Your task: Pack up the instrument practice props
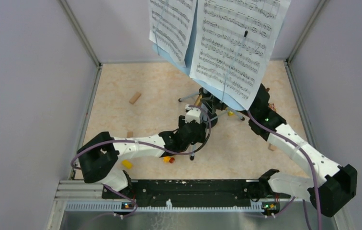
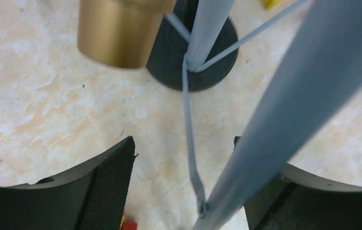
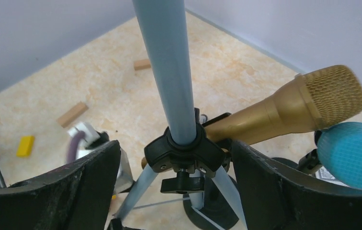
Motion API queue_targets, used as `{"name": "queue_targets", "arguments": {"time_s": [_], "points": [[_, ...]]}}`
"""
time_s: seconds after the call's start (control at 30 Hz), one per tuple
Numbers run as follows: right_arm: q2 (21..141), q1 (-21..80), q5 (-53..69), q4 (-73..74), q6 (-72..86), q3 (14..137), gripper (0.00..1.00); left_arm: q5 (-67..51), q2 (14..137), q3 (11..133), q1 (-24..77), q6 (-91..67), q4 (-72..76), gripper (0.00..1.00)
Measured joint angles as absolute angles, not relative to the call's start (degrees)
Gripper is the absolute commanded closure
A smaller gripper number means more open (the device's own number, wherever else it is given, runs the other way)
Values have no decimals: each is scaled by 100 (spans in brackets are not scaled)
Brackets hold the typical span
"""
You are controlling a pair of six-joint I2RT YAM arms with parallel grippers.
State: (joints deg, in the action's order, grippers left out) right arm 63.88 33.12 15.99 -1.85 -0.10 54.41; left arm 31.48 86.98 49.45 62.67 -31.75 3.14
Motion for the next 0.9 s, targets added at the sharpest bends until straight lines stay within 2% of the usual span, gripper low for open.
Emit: {"name": "queue_targets", "arguments": {"time_s": [0.13,0.4,0.47,0.8,0.9], "points": [[5929,3328,1293,-191,403,5430,15,2995,8739,4766,6267,-3151,224,14],[5096,3358,856,-156,845,4856,15,2742,8906,4744,6265,-3050,305,37],[4805,3361,718,-49,899,4578,16,2685,8965,4744,6263,-3065,357,45],[3852,3363,154,526,816,3586,18,2545,9078,4746,6353,-2757,657,97],[3806,3363,54,578,711,3479,19,2668,9080,4744,6370,-2759,644,100]]}}
